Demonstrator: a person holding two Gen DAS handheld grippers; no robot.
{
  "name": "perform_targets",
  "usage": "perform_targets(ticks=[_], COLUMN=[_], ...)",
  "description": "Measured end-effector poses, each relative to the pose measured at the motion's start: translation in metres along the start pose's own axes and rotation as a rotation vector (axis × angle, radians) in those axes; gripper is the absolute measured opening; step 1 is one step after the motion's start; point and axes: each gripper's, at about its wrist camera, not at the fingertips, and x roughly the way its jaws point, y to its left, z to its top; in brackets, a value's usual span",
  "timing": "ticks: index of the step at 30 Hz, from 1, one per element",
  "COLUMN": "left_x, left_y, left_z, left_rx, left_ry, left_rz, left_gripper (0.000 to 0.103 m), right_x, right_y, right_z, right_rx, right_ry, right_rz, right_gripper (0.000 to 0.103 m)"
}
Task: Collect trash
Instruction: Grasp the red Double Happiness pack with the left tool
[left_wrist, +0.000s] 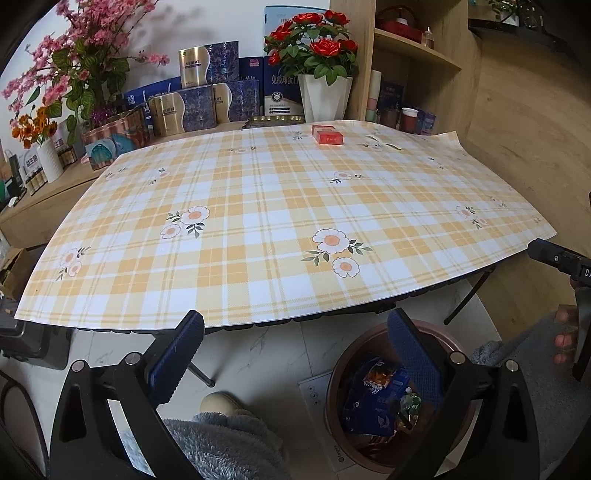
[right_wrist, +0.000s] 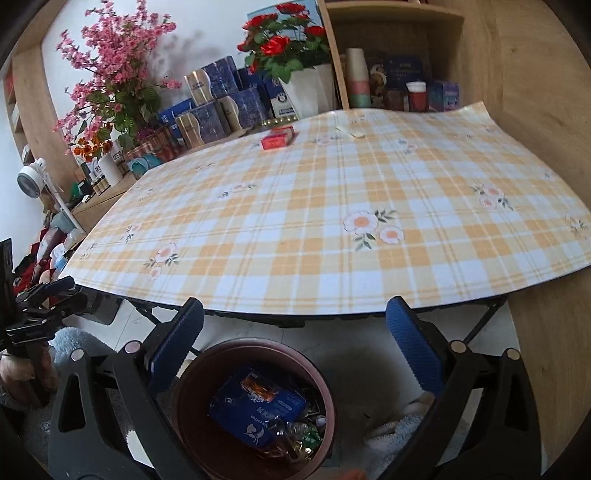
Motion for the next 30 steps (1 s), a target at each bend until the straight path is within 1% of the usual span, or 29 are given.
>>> perform_targets(ticks=[3, 5, 6, 7, 9, 11, 15, 17, 18, 19, 20, 22, 26, 28, 29, 30], left_x=[0.003, 0.007, 0.009, 0.012, 0.018, 0.026, 0.061, 0.094, 0.11, 0.123, 0.146, 0.189, 0.265, 0.301, 0.313, 0.328], left_y=[0.002, 0.006, 0.007, 0.007, 0.005, -0.002, -0.021, -0.032, -0.035, -0.038, -0.042, -0.049, -0.055, -0.06, -0.061, -0.063], left_z=[0.004, 0.012, 0.018, 0.024, 0.046, 0.076, 0.144, 0.183, 0.198, 0.211, 0.23, 0.262, 0.306, 0.322, 0.326, 0.33], left_rx=[-0.017, -0.044, -0.056, -0.066, -0.08, -0.076, -0.061, -0.064, -0.067, -0.071, -0.069, -0.062, -0.088, -0.094, -0.095, -0.097], left_ry=[0.007, 0.016, 0.022, 0.028, 0.035, 0.019, 0.022, 0.037, 0.044, 0.047, 0.055, 0.062, 0.111, 0.131, 0.14, 0.153], left_rz=[-0.014, -0.034, -0.043, -0.058, -0.081, -0.109, -0.136, -0.163, -0.161, -0.156, -0.15, -0.115, -0.08, -0.046, -0.025, -0.004], left_gripper=[0.097, 0.097, 0.097, 0.097, 0.097, 0.097, 0.097, 0.097, 0.097, 0.097, 0.097, 0.097, 0.097, 0.097, 0.097, 0.097], right_x=[0.004, 0.008, 0.009, 0.01, 0.012, 0.017, 0.03, 0.038, 0.043, 0.048, 0.052, 0.06, 0.075, 0.083, 0.086, 0.09], right_y=[-0.009, -0.016, -0.017, -0.017, -0.014, -0.016, -0.031, -0.042, -0.049, -0.055, -0.061, -0.073, -0.095, -0.105, -0.109, -0.117], right_z=[0.001, 0.007, 0.01, 0.014, 0.026, 0.041, 0.073, 0.088, 0.098, 0.105, 0.112, 0.122, 0.139, 0.144, 0.145, 0.149], right_rx=[0.029, 0.039, 0.028, 0.005, -0.068, -0.117, -0.108, -0.083, -0.067, -0.058, -0.045, -0.018, -0.007, -0.011, -0.007, 0.002], right_ry=[-0.002, 0.017, 0.026, 0.024, 0.01, 0.001, -0.012, -0.02, -0.023, -0.026, -0.025, -0.016, 0.012, 0.03, 0.039, 0.048], right_rz=[0.014, 0.069, 0.078, 0.057, -0.01, -0.043, -0.066, -0.072, -0.08, -0.09, -0.101, -0.105, -0.125, -0.147, -0.15, -0.147], right_gripper=[0.097, 0.097, 0.097, 0.097, 0.097, 0.097, 0.097, 0.097, 0.097, 0.097, 0.097, 0.097, 0.097, 0.097, 0.096, 0.093])
